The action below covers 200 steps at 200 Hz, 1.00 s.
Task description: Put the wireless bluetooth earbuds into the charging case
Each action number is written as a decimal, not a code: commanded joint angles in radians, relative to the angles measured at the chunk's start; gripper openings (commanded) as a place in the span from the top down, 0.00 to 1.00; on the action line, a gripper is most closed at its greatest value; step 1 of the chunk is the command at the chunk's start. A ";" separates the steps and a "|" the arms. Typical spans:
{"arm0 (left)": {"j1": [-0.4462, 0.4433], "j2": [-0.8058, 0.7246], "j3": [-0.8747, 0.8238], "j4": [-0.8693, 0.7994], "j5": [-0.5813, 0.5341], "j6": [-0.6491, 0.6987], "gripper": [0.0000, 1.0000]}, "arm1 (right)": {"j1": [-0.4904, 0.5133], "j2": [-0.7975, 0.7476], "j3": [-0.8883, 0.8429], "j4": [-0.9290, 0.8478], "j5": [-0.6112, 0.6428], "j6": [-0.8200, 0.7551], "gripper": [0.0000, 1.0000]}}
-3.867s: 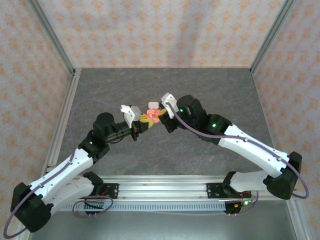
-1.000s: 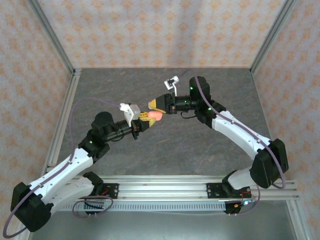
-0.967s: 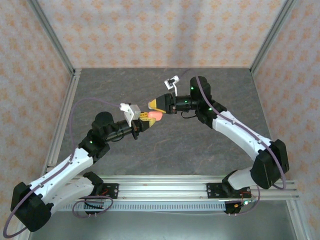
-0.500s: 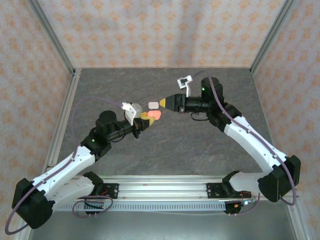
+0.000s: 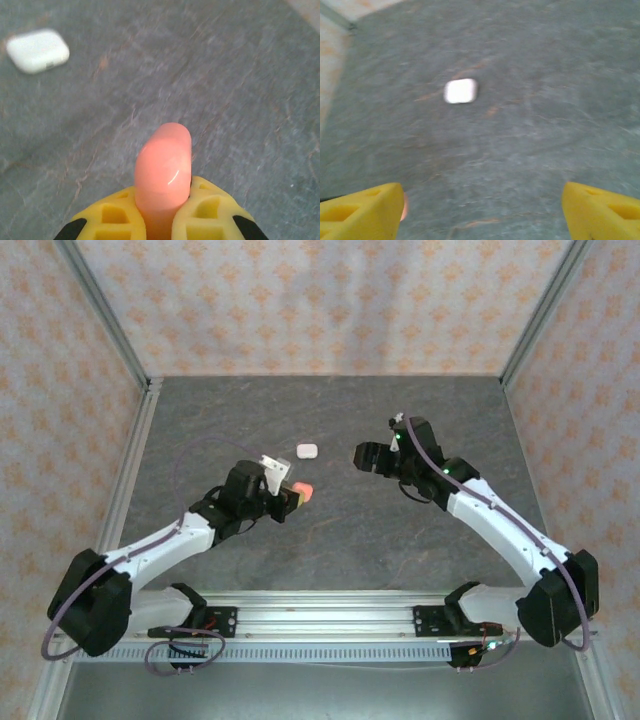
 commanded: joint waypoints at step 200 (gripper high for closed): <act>0.158 -0.082 0.093 -0.298 -0.219 0.102 0.26 | -0.097 -0.052 -0.272 0.295 0.749 -0.228 0.01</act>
